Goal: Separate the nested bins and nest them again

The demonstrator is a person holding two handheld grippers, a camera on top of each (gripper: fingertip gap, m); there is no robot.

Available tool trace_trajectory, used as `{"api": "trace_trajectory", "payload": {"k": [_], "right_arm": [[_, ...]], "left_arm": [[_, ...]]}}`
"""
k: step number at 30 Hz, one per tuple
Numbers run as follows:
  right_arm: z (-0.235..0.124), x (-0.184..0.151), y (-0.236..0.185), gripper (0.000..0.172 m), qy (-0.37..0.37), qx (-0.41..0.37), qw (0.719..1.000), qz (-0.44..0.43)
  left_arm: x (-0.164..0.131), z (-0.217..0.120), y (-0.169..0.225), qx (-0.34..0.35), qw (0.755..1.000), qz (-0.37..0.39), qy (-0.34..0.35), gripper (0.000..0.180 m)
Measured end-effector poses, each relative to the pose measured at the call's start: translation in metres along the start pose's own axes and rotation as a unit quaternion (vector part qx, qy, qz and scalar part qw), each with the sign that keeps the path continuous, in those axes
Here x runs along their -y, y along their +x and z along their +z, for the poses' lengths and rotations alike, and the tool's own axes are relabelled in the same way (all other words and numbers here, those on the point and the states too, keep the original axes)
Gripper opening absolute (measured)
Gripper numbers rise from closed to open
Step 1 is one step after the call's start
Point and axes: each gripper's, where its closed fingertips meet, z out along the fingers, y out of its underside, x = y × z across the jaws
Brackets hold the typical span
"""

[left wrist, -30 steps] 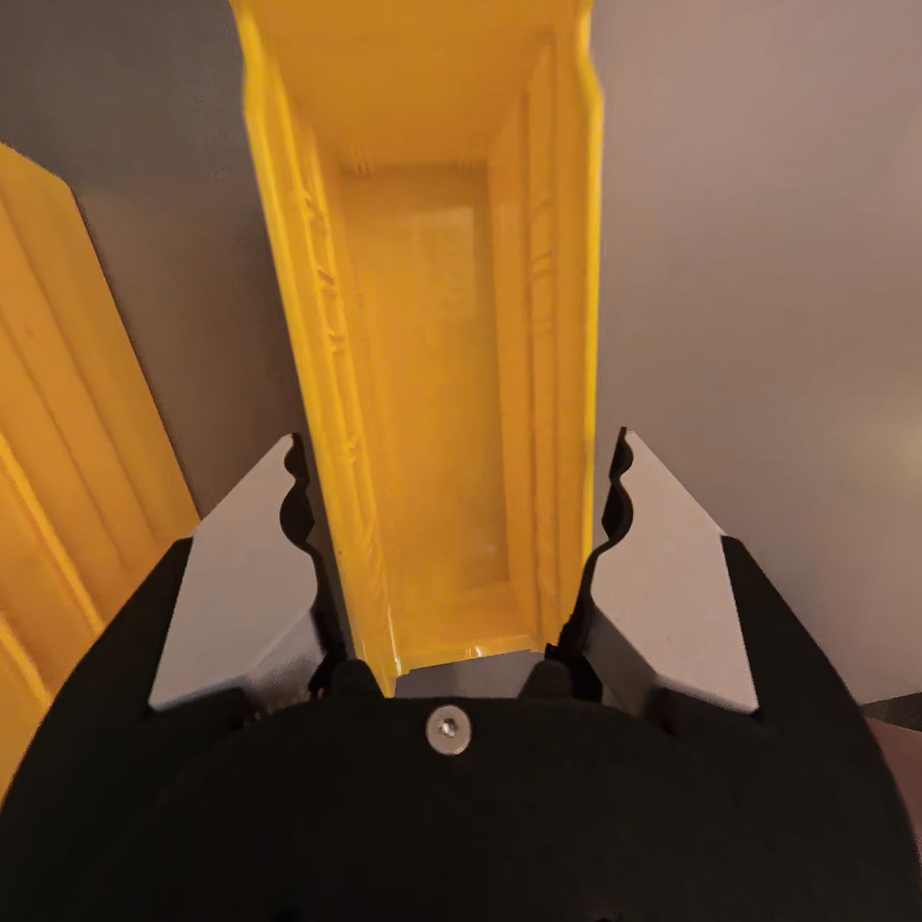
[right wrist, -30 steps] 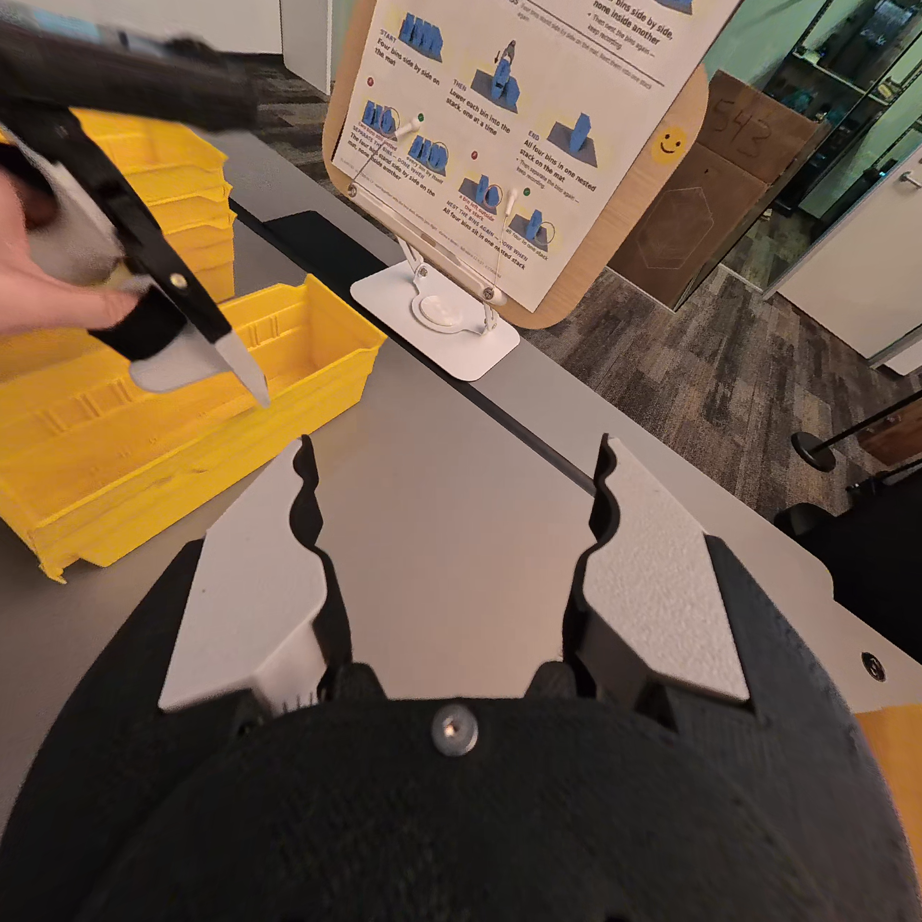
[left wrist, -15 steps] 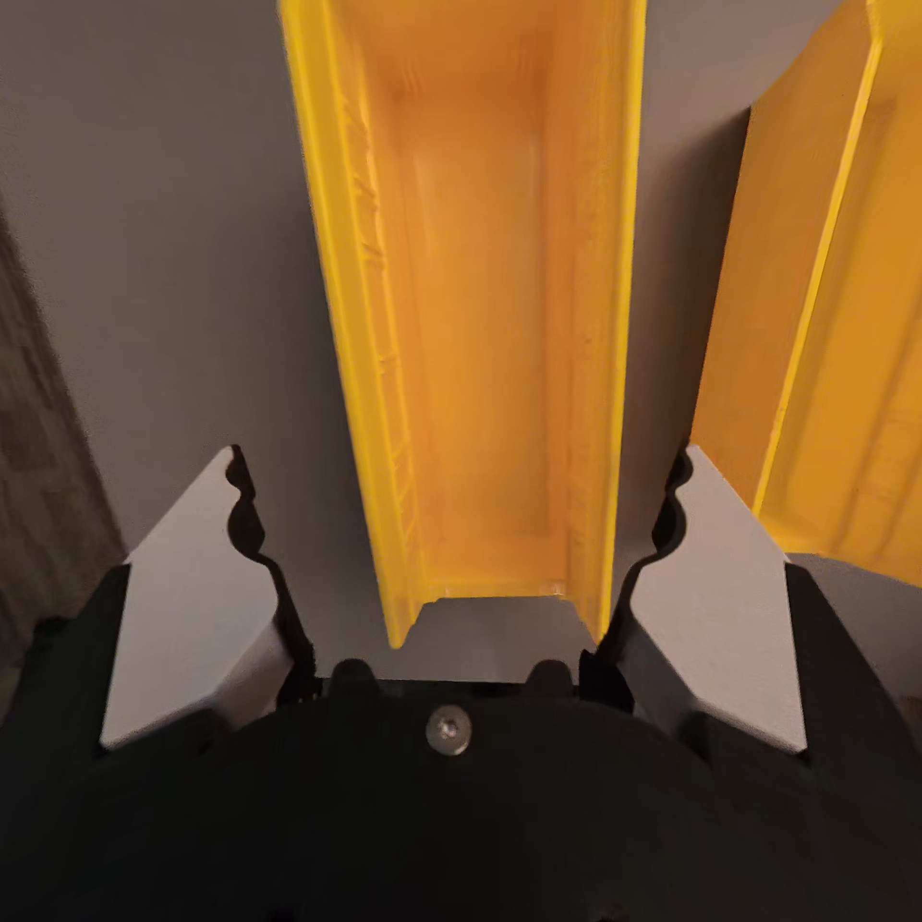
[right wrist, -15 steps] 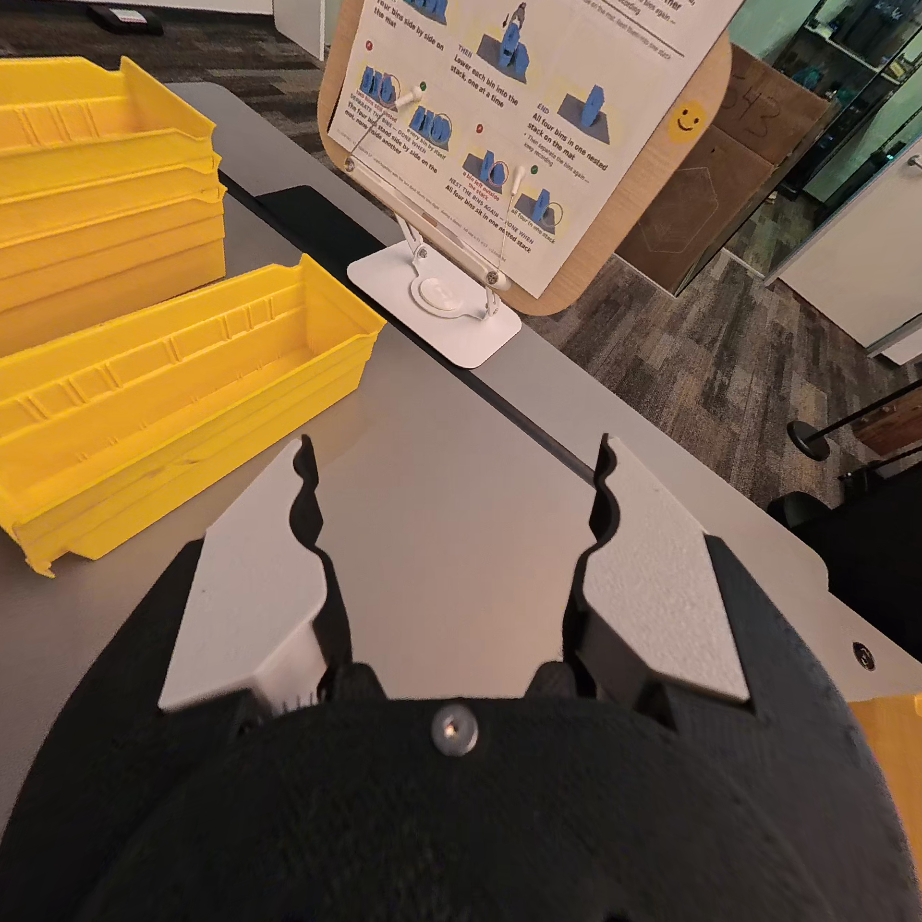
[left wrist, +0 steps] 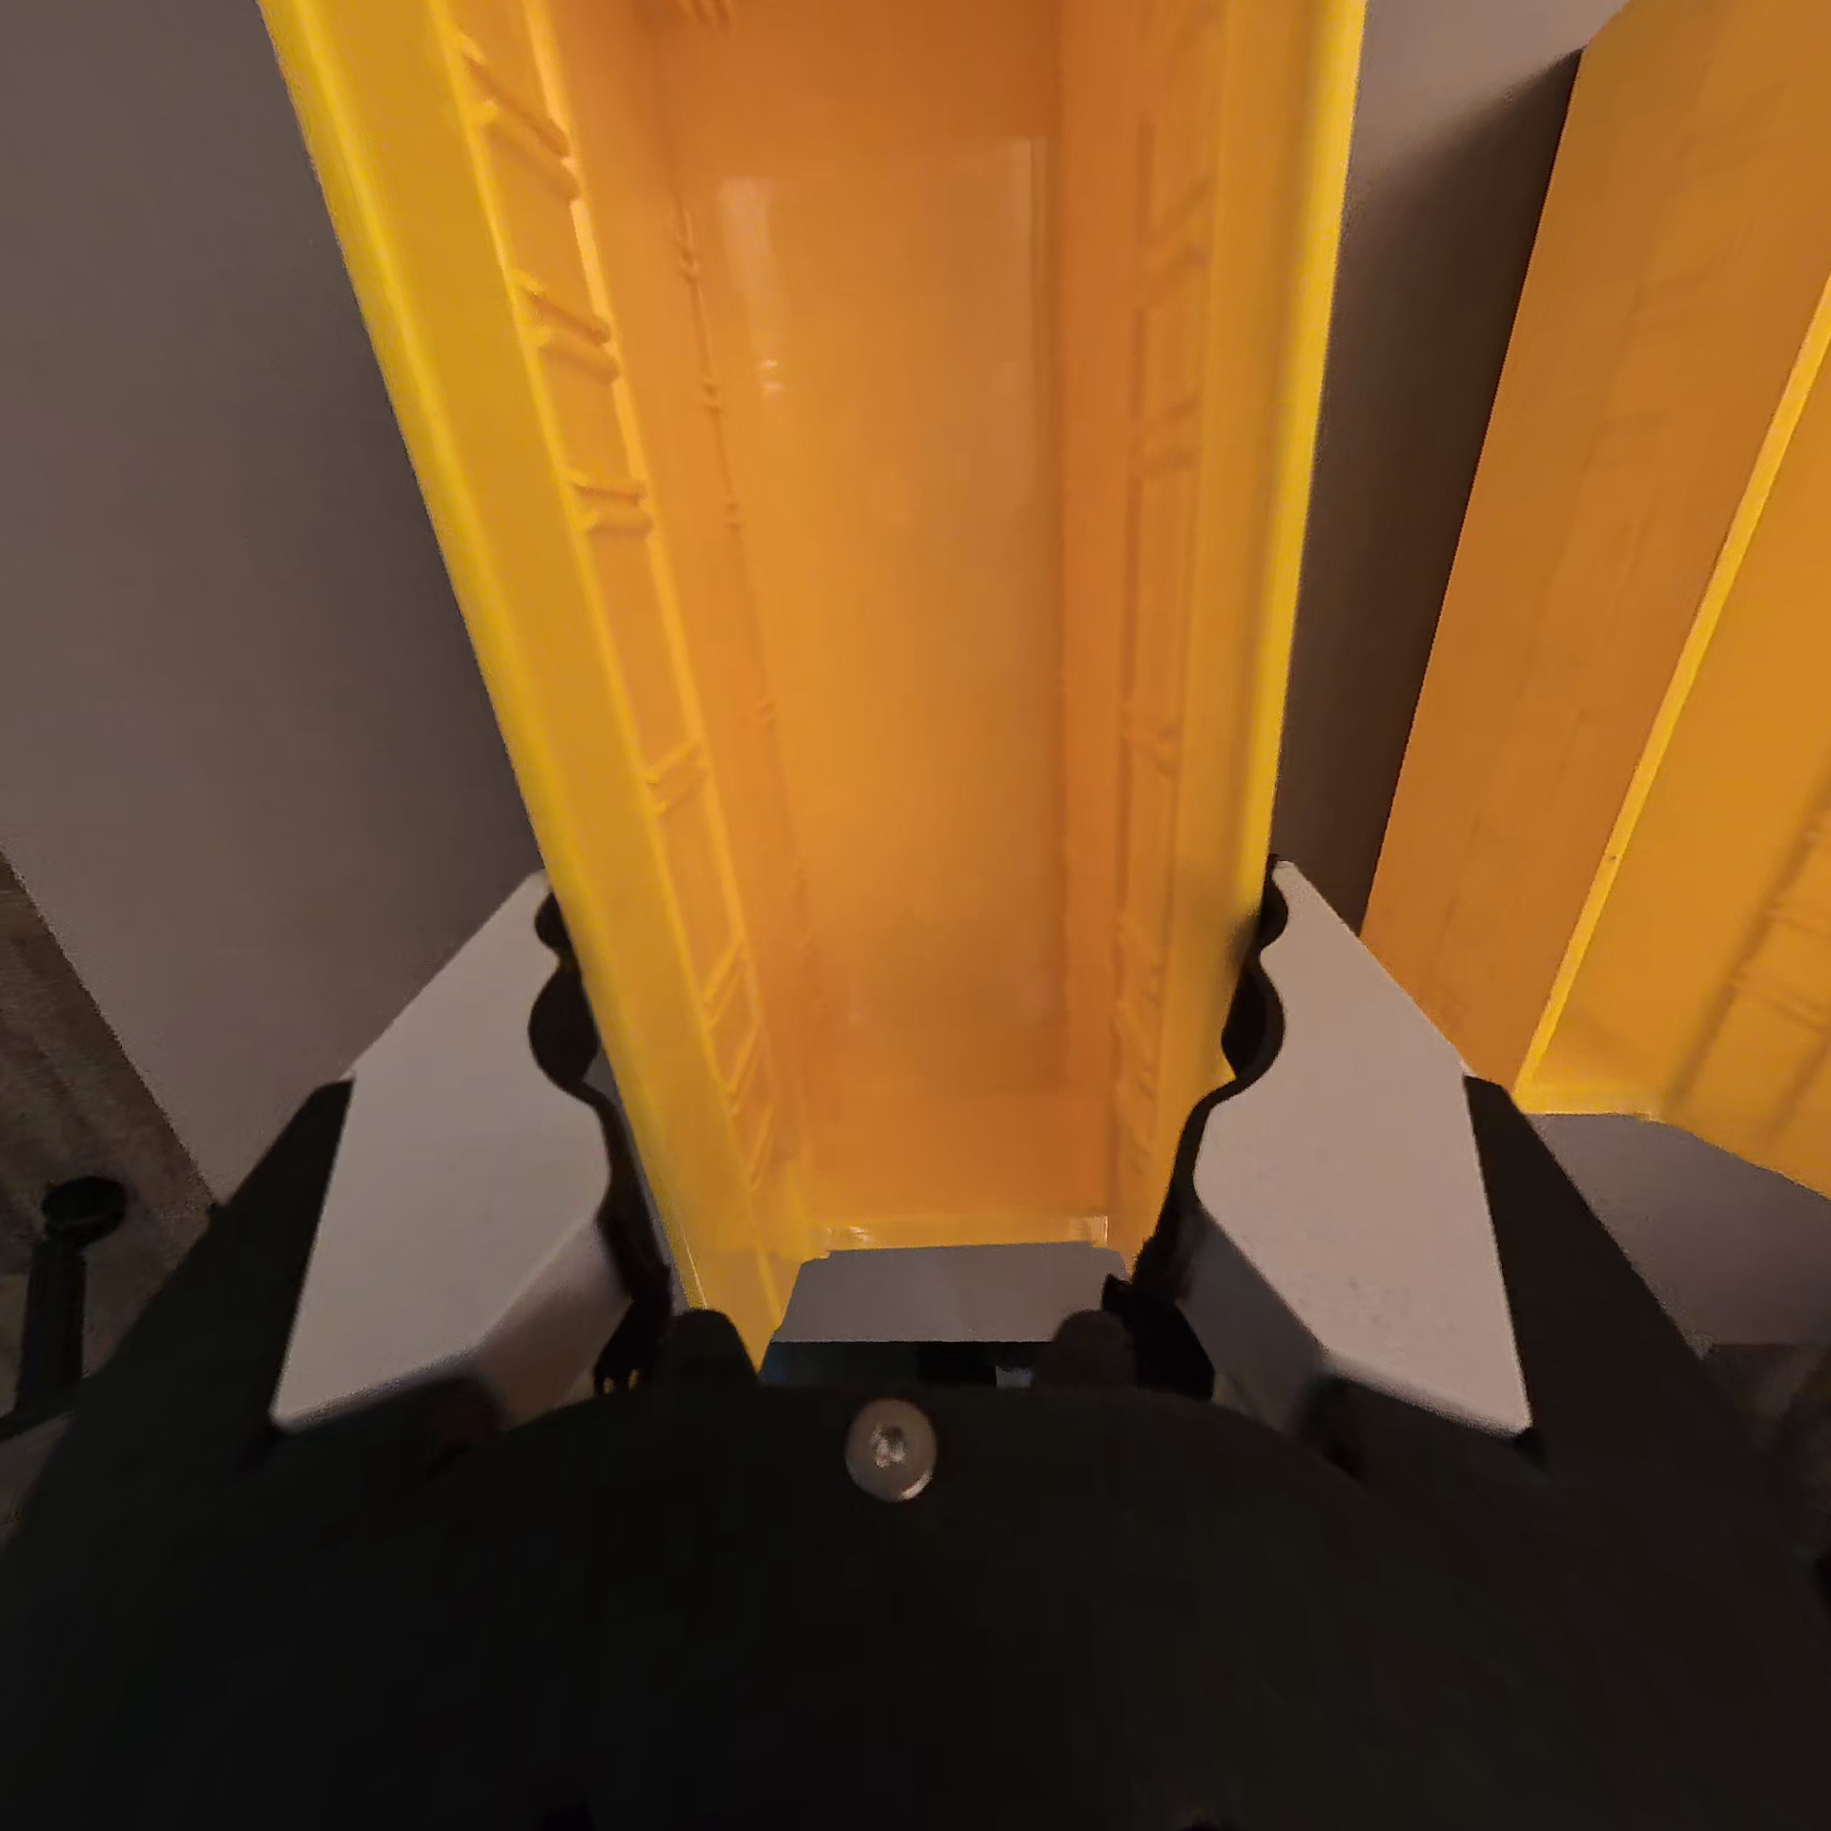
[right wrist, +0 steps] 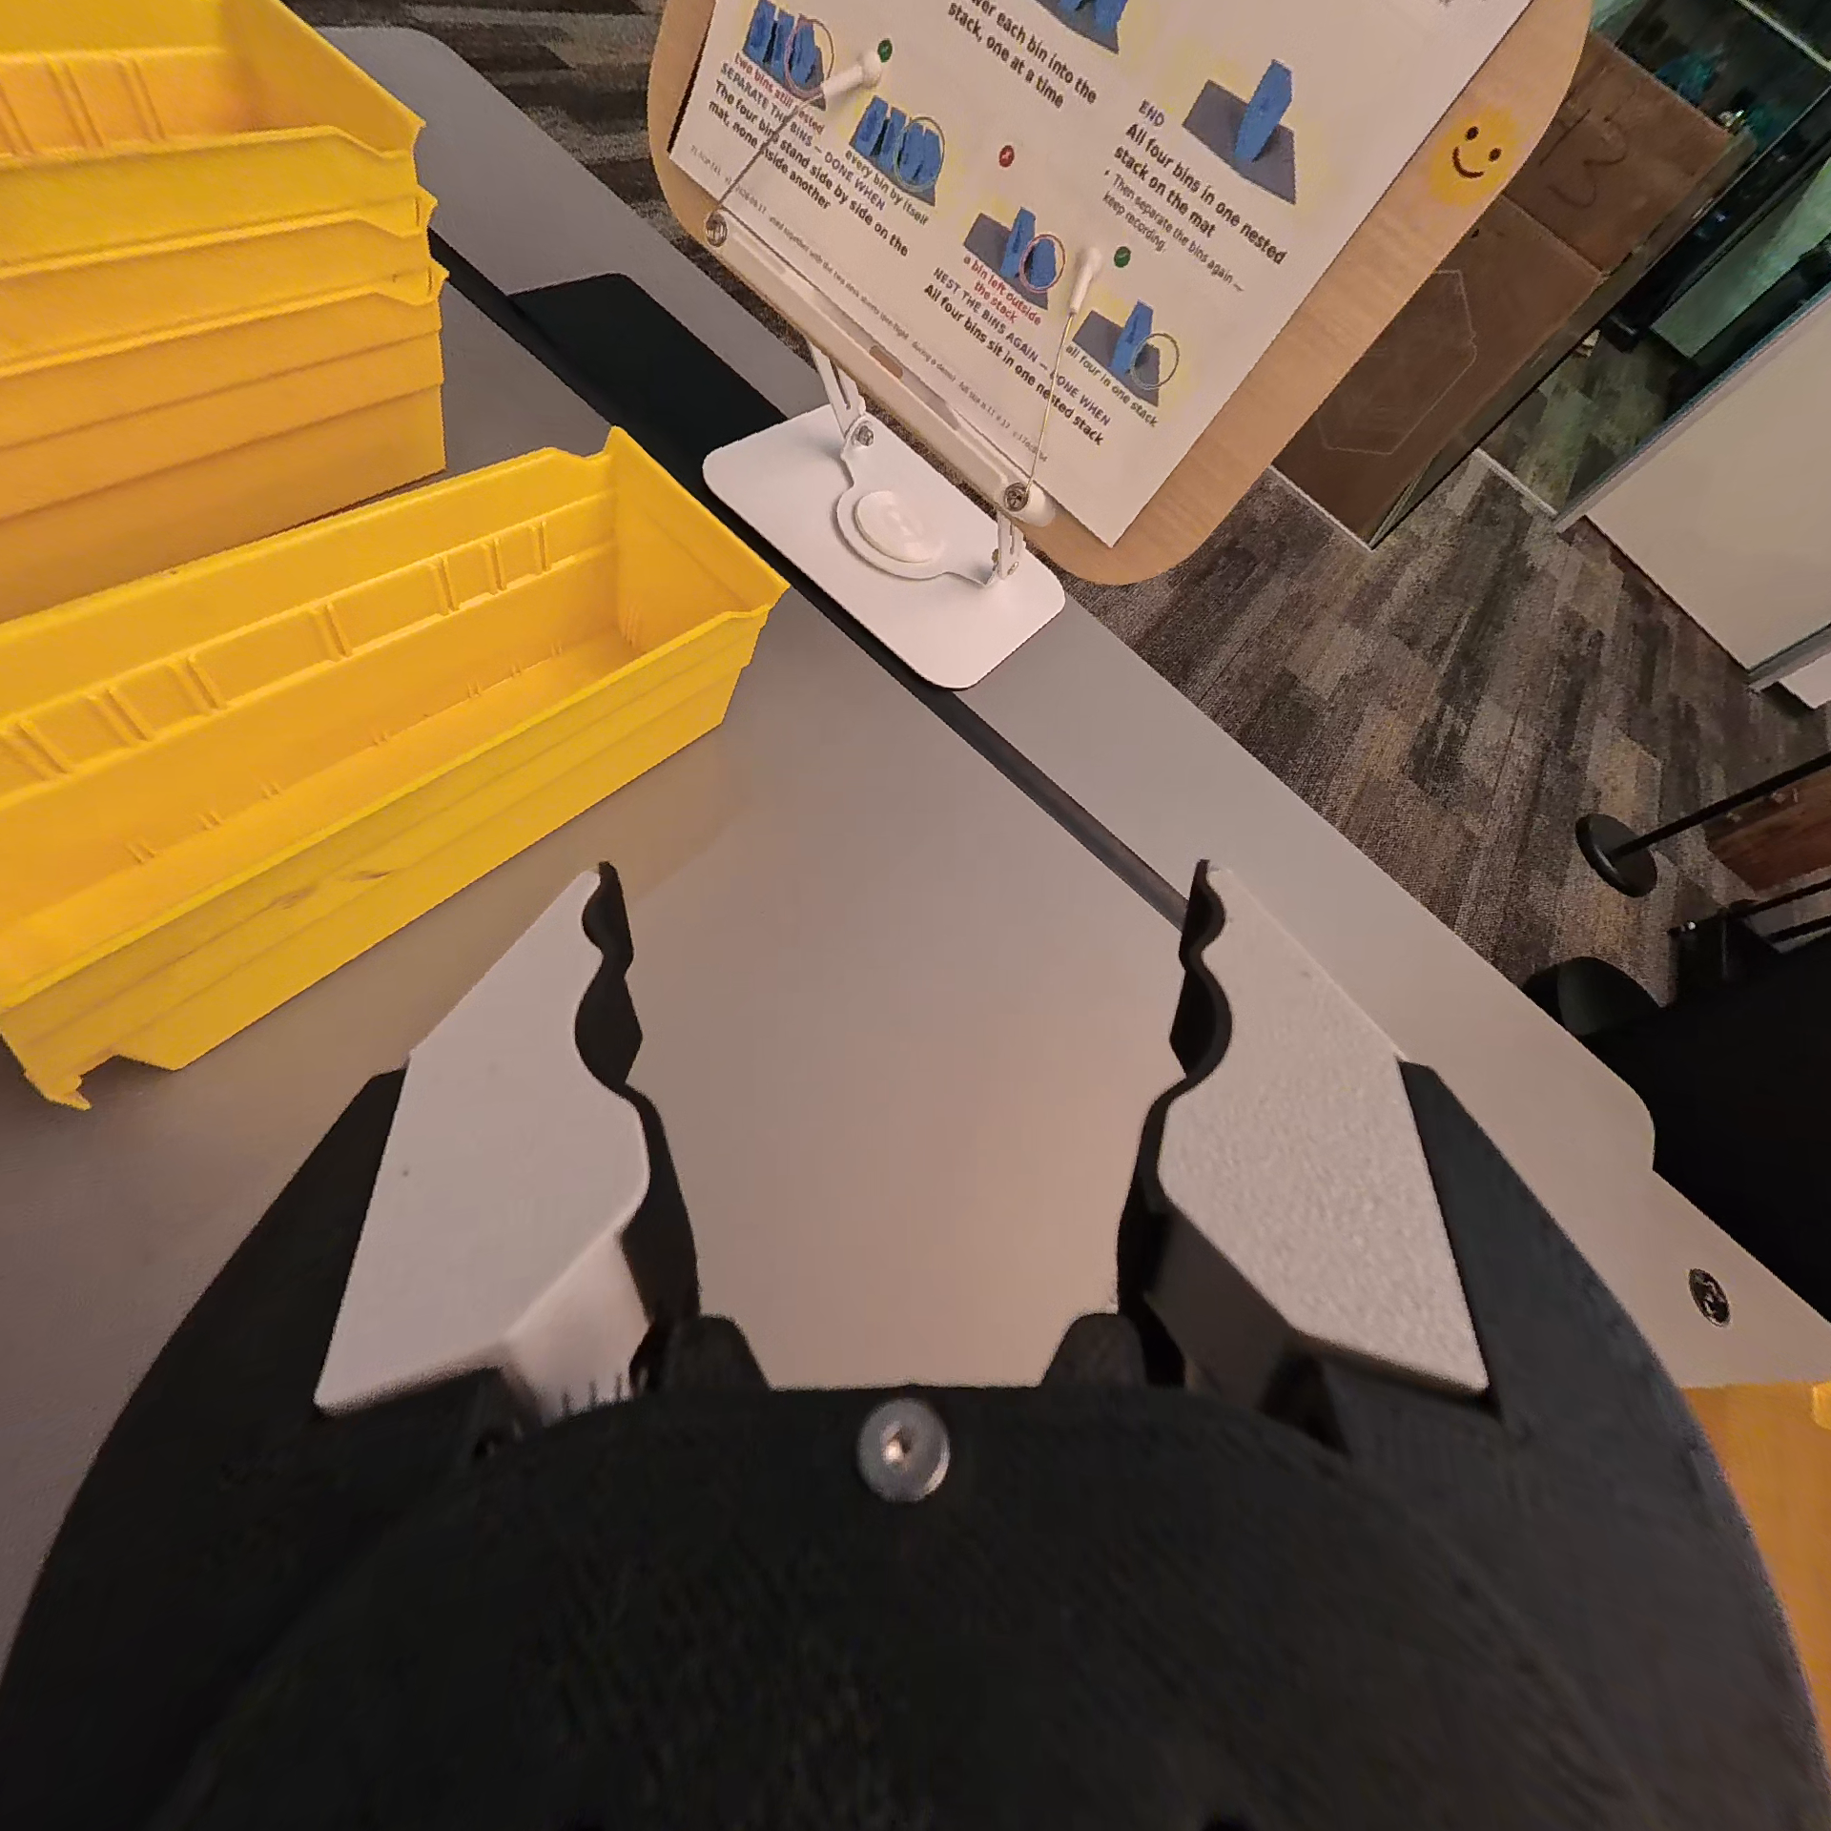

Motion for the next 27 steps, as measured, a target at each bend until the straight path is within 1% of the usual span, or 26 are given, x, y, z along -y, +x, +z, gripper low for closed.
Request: {"api": "trace_trajectory", "payload": {"k": [8, 16, 23, 27], "right_arm": [[-0.001, -0.001, 0.002, 0.111, -0.001, 0.0, 1.0, 0.003], [0.0, -0.003, 0.0, 0.11, -0.005, 0.004, 1.0, 0.002], [0.004, -0.005, -0.002, 0.11, -0.012, 0.007, 1.0, 0.004], [0.011, -0.002, -0.013, 0.111, -0.013, 0.028, 0.999, 0.036]], "left_arm": [[-0.002, -0.002, -0.001, 0.002, 1.0, 0.002, -0.02, 0.12], [-0.003, -0.004, -0.001, 0.001, 0.999, 0.001, -0.041, 0.114], [-0.003, -0.005, -0.001, -0.001, 0.999, 0.0, -0.047, 0.113], [-0.003, -0.005, -0.001, -0.002, 0.999, -0.001, -0.046, 0.113]]}}
